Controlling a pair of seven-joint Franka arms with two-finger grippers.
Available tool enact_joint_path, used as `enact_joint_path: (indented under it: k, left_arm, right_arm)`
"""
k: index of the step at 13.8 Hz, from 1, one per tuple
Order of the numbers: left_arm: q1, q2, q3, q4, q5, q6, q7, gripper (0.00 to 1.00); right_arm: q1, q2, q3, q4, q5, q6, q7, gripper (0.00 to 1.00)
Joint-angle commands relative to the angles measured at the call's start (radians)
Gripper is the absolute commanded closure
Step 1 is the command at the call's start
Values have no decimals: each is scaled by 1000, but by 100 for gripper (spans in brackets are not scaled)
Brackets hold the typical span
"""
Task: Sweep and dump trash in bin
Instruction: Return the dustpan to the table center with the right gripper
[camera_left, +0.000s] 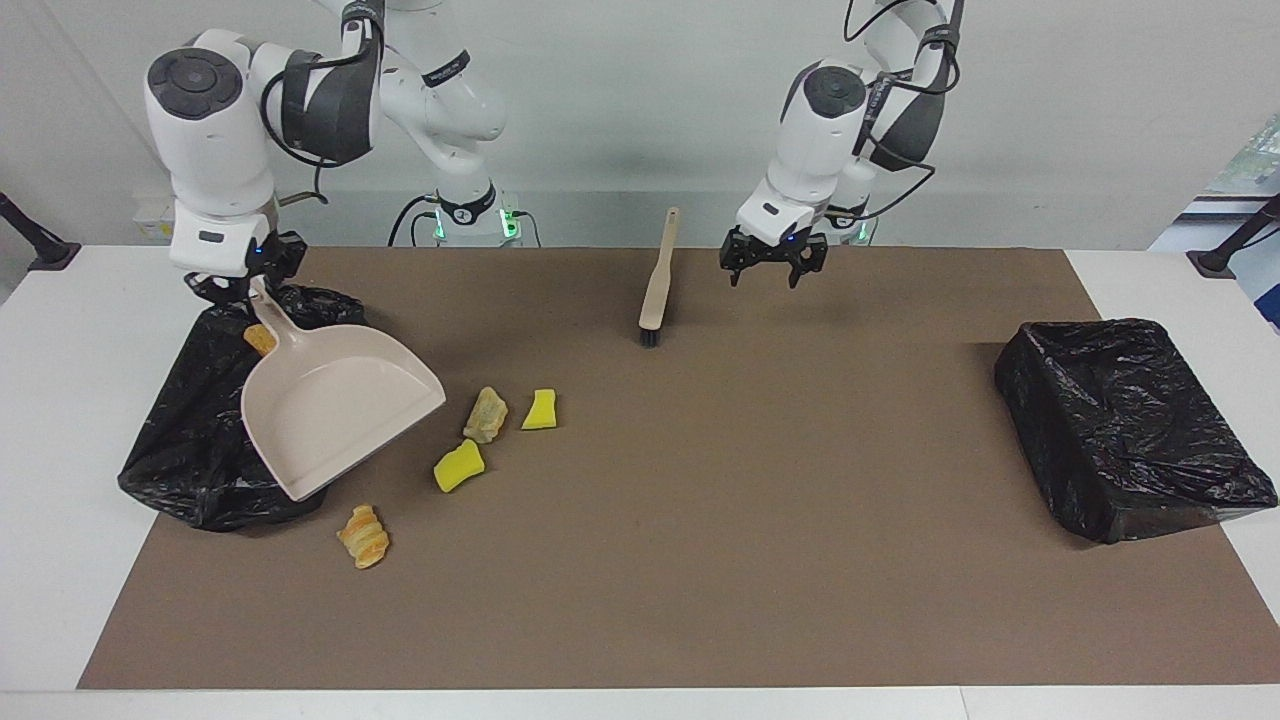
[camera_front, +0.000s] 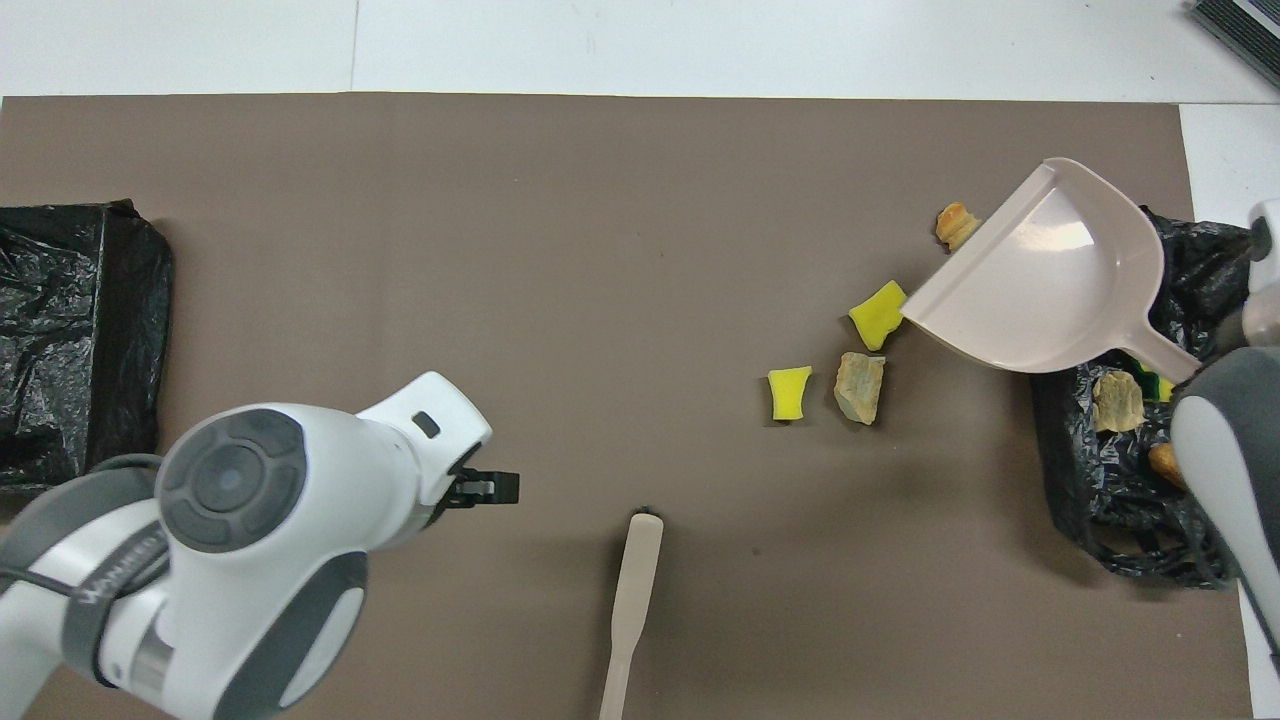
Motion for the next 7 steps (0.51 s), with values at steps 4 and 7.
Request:
enact_joint_path:
  k: [4,7]
  left_arm:
    - [181,114,-9,332,48,-202,232,0]
    - [225,176,-2,502,50,-284,260,0]
  right_arm:
    - [241,77,12,2,144,11,590,100]
    - [359,131,14,14,240,121,834,100]
